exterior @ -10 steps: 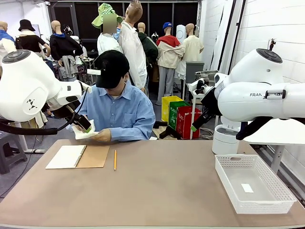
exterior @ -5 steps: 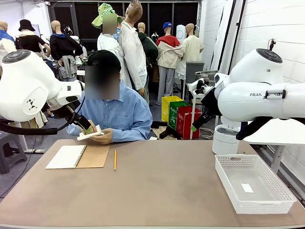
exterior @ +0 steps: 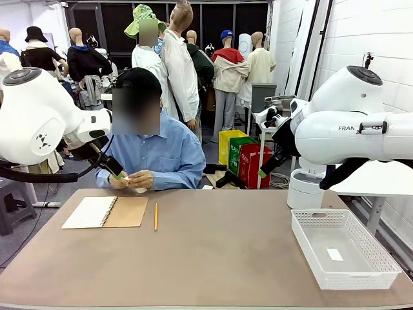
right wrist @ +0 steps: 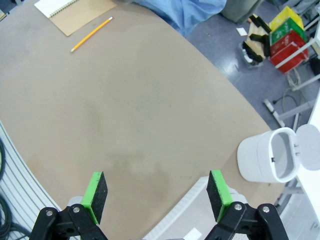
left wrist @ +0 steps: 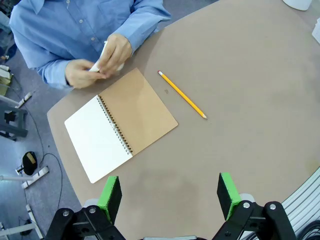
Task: Sort the paper based on its condition.
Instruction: If a person hands you a paper, place it in the Organizing basket , and if it's crumpled, put it in the Trash can.
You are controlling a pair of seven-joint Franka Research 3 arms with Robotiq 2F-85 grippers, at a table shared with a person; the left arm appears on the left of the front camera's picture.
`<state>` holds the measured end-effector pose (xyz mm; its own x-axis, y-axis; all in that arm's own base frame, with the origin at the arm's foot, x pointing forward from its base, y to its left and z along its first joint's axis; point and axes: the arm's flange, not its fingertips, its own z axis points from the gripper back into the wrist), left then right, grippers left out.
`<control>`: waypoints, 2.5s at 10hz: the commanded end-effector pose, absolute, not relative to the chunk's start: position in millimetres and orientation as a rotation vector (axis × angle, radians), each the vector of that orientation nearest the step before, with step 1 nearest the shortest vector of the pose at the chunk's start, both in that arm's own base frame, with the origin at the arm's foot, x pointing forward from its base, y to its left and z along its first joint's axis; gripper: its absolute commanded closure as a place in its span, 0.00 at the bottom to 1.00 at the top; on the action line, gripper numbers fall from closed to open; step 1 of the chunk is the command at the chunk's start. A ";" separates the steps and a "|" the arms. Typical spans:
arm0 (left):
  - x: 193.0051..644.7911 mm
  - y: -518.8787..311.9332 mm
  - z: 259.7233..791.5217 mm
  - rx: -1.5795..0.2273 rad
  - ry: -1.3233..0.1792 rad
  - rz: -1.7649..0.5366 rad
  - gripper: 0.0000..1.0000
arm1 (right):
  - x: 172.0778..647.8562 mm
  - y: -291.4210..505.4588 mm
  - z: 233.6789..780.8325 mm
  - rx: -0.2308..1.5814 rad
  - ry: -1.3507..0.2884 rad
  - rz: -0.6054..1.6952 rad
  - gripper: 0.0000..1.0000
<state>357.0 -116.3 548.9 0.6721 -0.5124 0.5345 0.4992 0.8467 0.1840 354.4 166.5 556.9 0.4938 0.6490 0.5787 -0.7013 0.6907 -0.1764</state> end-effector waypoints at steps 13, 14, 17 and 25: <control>357.0 -115.9 549.1 0.019 -0.609 -0.569 0.00 | 354.9 166.4 556.1 0.086 -0.662 0.820 0.00; 357.0 -115.9 549.1 0.019 -0.609 -0.569 0.00 | 354.9 166.4 556.1 0.086 -0.662 0.820 0.00; 357.0 -115.9 549.1 0.019 -0.609 -0.569 0.00 | 354.9 166.4 556.1 0.086 -0.662 0.820 0.00; 357.0 -115.9 549.1 0.019 -0.609 -0.569 0.00 | 354.9 166.4 556.1 0.086 -0.662 0.820 0.00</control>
